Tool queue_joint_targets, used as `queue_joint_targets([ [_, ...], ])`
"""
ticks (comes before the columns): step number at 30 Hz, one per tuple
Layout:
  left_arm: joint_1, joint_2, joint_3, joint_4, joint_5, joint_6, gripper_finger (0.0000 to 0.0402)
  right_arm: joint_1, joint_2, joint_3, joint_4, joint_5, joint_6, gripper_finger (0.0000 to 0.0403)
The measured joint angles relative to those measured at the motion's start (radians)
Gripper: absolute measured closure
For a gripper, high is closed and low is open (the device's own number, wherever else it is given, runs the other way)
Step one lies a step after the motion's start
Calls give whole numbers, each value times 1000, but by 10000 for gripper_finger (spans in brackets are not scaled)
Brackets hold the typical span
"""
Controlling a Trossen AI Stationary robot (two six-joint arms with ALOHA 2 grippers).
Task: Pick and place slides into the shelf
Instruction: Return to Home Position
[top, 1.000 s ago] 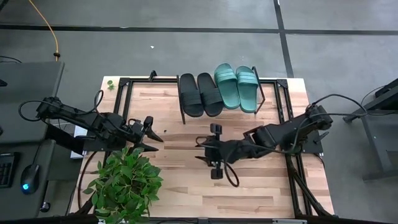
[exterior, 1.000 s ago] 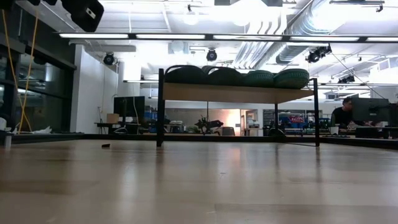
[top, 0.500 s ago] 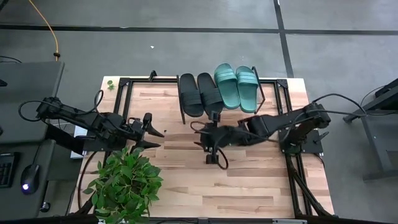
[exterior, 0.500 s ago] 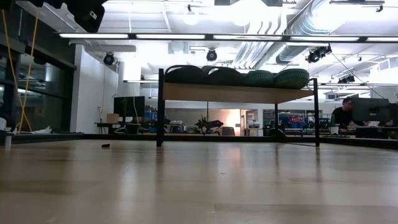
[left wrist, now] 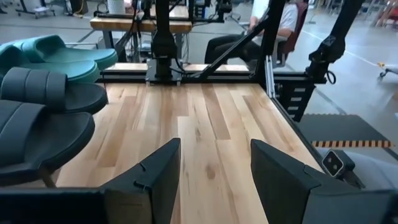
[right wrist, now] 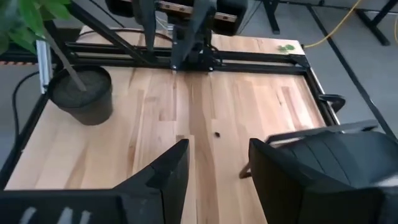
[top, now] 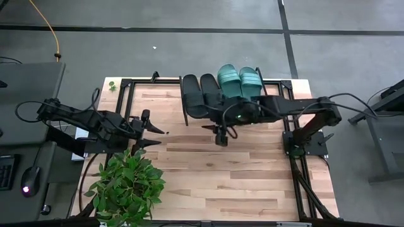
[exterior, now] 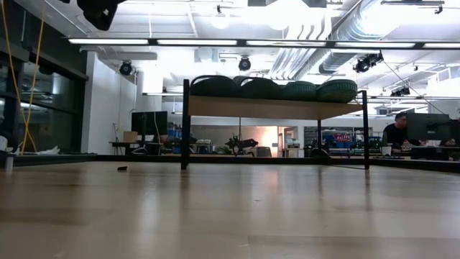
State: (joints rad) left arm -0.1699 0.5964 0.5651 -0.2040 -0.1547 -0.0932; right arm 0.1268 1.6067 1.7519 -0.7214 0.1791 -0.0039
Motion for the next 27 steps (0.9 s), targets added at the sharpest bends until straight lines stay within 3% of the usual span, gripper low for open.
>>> queue_joint_targets([
  [13, 0, -28, 12, -26, -22, -19, 224, 52, -197, 0, -83, -2, -4, 246],
  [27, 0, -79, 12, -79, -22, -20, 224, 124, -372, -34, -178, 101, 25, 246],
])
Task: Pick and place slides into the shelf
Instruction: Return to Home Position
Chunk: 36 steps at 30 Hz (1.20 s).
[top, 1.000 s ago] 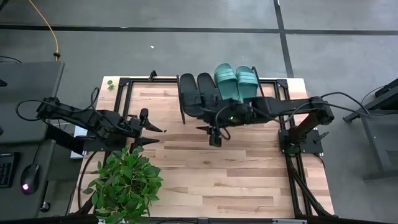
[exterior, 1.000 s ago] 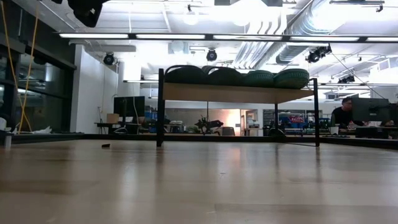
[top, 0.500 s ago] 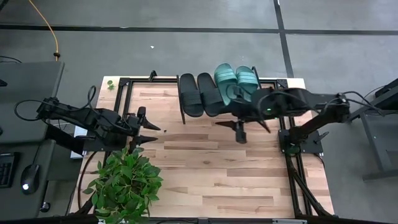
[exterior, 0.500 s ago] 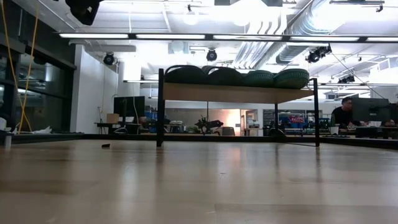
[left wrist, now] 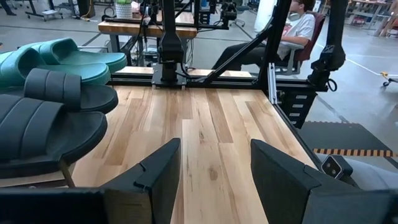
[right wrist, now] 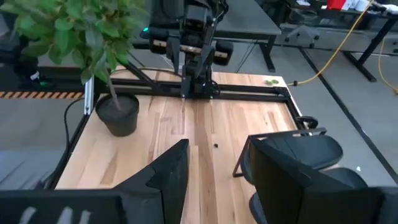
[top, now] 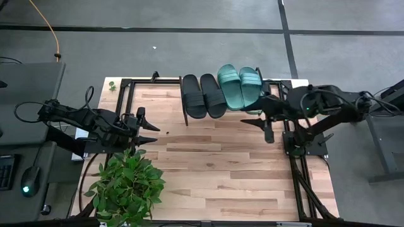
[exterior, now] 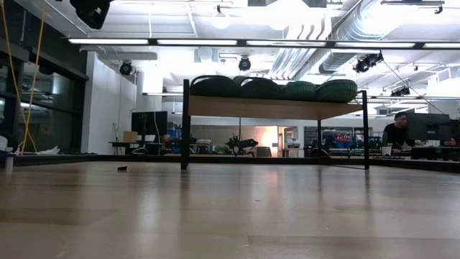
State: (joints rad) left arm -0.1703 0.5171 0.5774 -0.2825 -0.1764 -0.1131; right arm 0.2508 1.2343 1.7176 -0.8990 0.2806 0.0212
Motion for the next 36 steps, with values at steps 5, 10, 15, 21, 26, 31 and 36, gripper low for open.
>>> queue_joint_targets([
  [5, 0, -12, 0, -6, 0, 0, 224, 7, -159, -205, 91, 0, 6, 246],
  [10, 0, -16, 0, -6, -1, 1, 224, 6, -396, -512, 330, 0, 2, 246],
  [15, 0, -19, 0, -6, -56, 2, 224, 6, -590, -762, 546, 0, -6, 246],
  [21, 0, -19, 0, -11, -97, 4, 224, 5, -760, -1007, 735, 4, -94, 246],
  [26, 0, -19, 0, -50, -124, 8, 224, 5, -882, -1190, 903, 106, -135, 246],
  [31, 0, -23, -21, -65, -159, 10, 224, 4, -971, -1288, 987, 107, -129, 246],
  [36, 1, -34, -69, 8, -218, 23, 224, 4, -1010, -1317, 978, 12, -162, 246],
])
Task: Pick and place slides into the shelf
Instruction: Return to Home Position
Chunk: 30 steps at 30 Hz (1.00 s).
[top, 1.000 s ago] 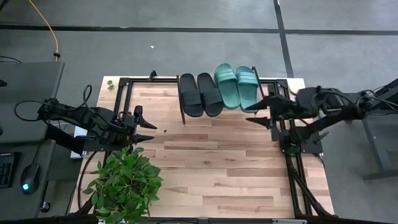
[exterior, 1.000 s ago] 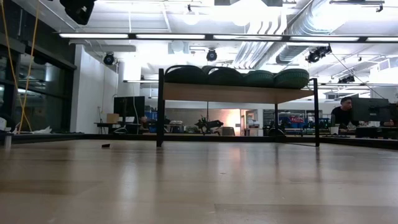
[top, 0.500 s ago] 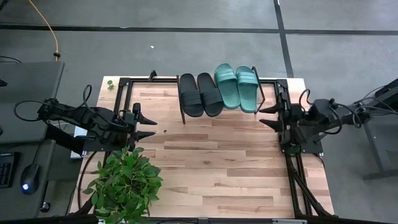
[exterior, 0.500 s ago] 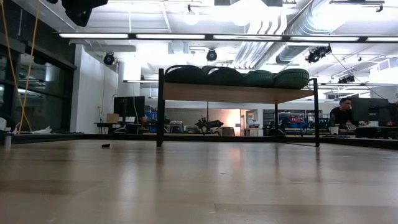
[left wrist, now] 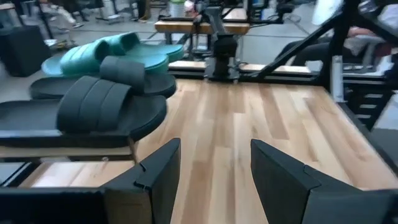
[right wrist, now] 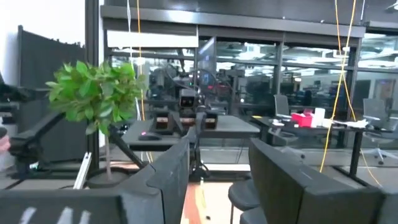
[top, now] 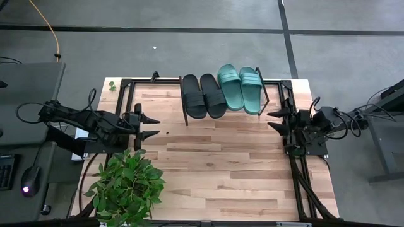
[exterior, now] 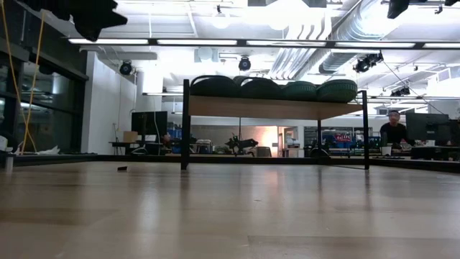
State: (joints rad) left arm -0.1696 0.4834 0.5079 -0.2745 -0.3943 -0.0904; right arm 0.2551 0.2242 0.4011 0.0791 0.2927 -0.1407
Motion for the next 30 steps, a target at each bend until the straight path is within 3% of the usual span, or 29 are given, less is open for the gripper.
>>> queue_joint_targets([
  [10, 0, -12, -47, 47, -38, 3, 224, 0, -18, -60, 1, -13, -17, 246],
  [23, 0, -24, -71, 46, -37, 2, 224, 0, -31, -197, 181, -13, -17, 246],
  [30, 0, -74, -129, 102, -37, -19, 224, 0, -70, -222, 194, -13, -20, 246],
])
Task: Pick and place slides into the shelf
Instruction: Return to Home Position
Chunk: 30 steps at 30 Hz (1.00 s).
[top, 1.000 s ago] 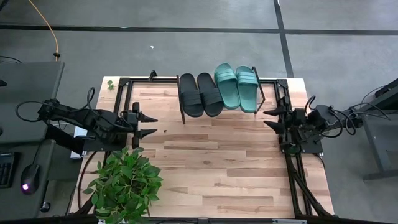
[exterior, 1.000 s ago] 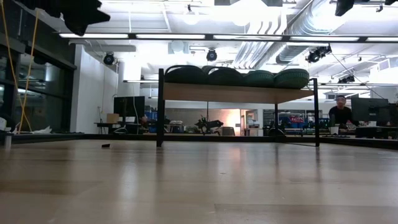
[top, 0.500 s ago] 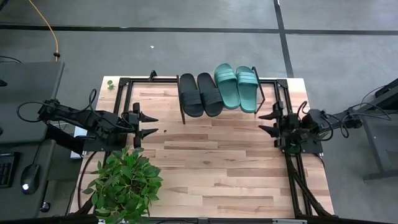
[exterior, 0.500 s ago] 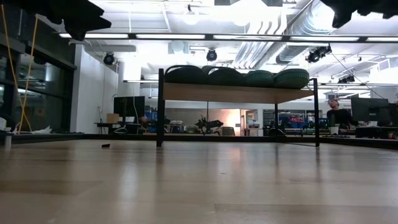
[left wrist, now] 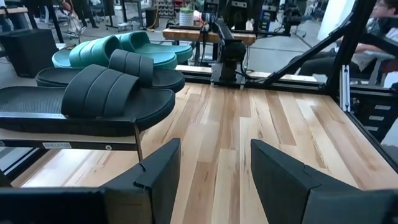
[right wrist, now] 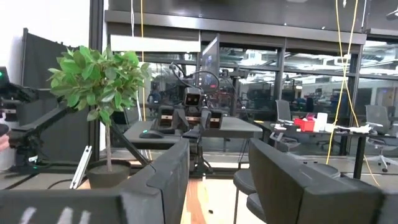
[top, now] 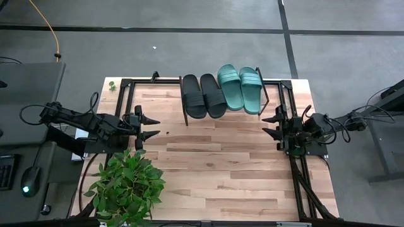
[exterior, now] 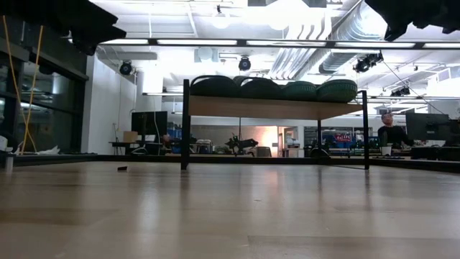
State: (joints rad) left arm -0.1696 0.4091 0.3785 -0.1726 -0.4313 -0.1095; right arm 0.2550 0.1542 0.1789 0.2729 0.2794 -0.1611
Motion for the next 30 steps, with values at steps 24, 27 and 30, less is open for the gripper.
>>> queue_joint_targets([
  [24, 0, -140, -145, 83, 0, 0, 224, 0, -149, -169, 74, 61, 6, 246],
  [27, 0, -140, -145, 63, 1, -3, 224, 0, -149, -169, 79, 59, 6, 246],
  [30, 0, -140, -145, 59, 6, -9, 224, 0, -149, -169, 82, 58, 5, 246],
])
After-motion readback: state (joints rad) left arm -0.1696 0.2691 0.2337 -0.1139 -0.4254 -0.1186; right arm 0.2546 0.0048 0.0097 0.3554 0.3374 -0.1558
